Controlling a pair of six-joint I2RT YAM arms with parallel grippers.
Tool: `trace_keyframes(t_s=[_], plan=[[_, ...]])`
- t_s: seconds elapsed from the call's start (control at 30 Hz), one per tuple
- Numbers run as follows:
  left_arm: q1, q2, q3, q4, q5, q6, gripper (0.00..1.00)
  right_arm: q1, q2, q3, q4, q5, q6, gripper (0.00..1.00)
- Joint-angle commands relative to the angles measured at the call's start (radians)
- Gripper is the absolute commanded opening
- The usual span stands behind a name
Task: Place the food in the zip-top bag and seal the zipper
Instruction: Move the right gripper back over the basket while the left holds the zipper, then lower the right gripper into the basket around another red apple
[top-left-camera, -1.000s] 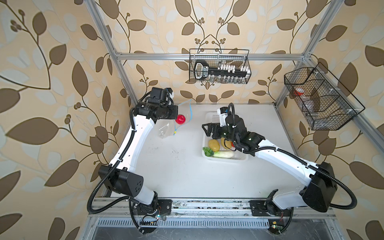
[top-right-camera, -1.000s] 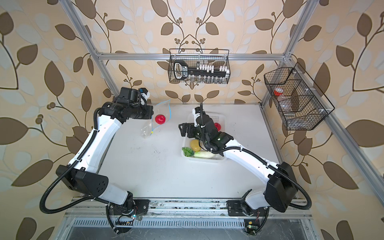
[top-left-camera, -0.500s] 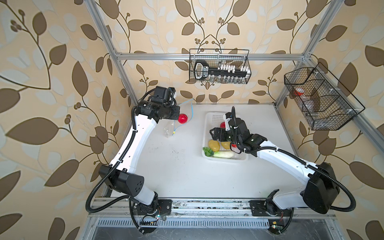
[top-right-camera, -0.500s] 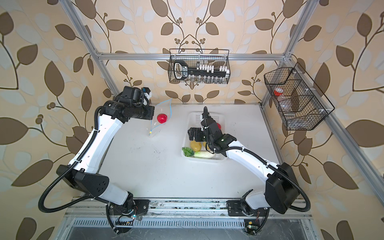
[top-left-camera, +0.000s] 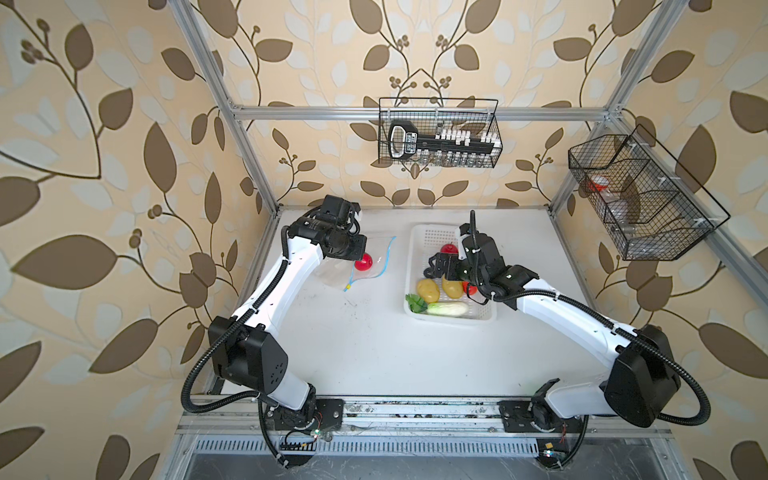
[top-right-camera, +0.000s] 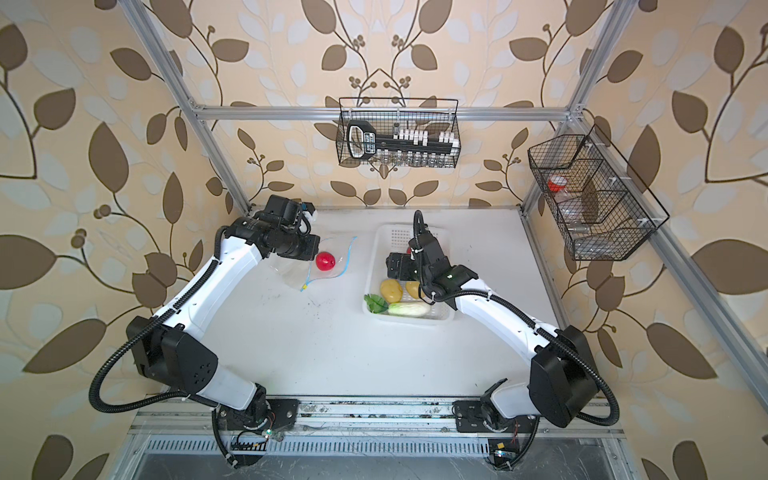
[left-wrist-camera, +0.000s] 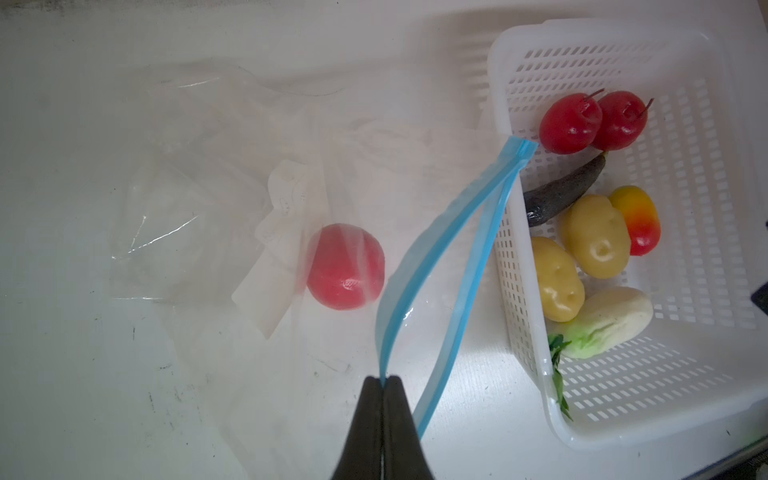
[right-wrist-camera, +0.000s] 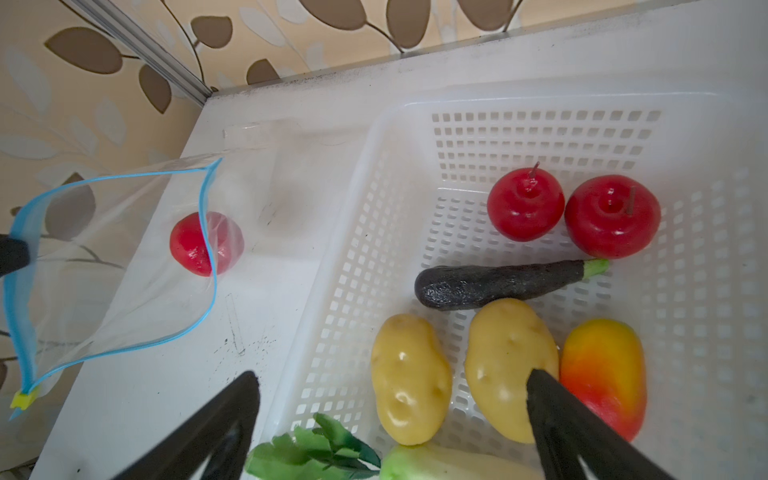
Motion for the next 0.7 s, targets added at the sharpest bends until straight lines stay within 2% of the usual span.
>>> trace_keyframes(t_s=[0.0,0.23,0.37,0.57,0.67], plan=[[0.0,-0.042,0.117,-0.03,0.029,-0.004,0.0,-0.016,0.025,0.013,-0.036,0.035,-0.021,1.0],[0.0,-0.068,0.089,-0.021,0.043,0.004,0.0,-0.041,0.085,0.058,-0.062,0.066,-0.045,1.0],[0.0,-0.121,0.024,0.02,0.137,0.006,0.0,-0.049,0.127,0.07,-0.053,0.097,-0.049,1.0],[0.001,-0.13,-0.022,0.06,0.096,0.05,0.0,-0.063,0.211,0.107,-0.042,0.095,-0.062,0.98],[0.001,-0.132,-0.046,0.065,0.141,0.05,0.0,-0.074,0.252,0.136,-0.037,0.087,-0.06,0.97]])
